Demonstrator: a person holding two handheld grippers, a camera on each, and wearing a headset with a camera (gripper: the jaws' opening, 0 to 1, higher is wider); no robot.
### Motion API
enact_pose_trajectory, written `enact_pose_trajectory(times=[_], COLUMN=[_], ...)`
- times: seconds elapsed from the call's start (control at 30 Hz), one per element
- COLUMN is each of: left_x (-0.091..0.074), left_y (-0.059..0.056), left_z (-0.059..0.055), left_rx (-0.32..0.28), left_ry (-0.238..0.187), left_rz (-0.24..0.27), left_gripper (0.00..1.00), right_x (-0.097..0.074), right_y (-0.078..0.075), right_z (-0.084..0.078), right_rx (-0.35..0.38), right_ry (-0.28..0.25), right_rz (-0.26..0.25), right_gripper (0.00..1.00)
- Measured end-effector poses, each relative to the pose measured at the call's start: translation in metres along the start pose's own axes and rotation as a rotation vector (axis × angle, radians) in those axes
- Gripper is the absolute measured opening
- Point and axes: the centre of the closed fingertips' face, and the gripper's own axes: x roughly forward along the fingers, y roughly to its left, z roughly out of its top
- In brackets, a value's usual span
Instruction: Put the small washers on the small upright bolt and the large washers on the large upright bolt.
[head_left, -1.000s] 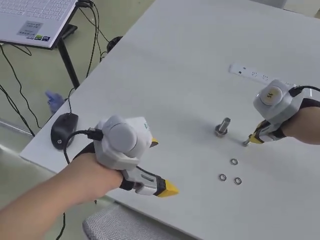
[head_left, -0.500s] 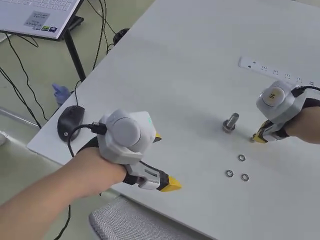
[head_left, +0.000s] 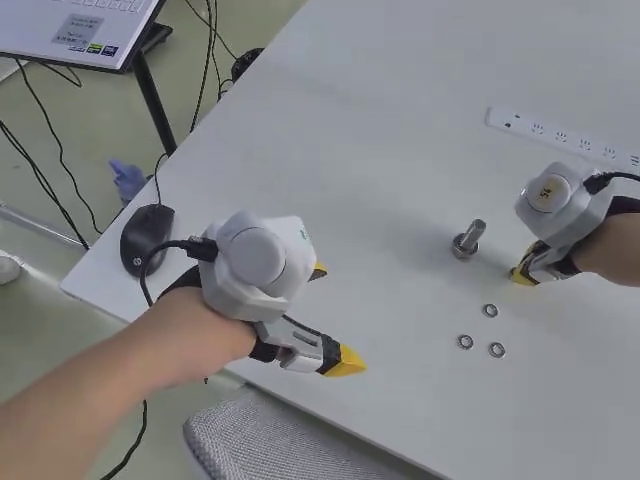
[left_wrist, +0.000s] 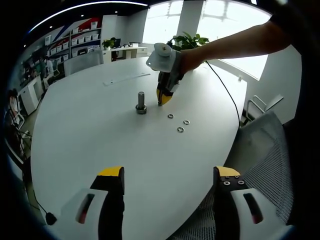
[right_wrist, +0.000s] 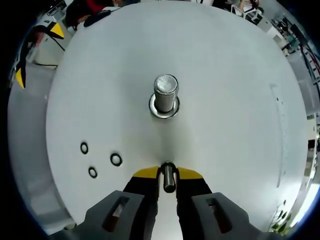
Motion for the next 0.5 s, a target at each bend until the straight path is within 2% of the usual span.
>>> enact_pose_trajectory(times=[0.5], left_x=[-0.0021], left_y=[0.0004], left_z=[-0.0002], left_rx=[-0.001], left_ry=[0.006], left_rz=[-0.002], left_gripper=[0.7], right_x=[-0.0006], right_y=[0.0008], right_z=[0.0015], right_rx=[0.003], right_ry=[-0.002], right_rz=[0.004], right_gripper=[0.13])
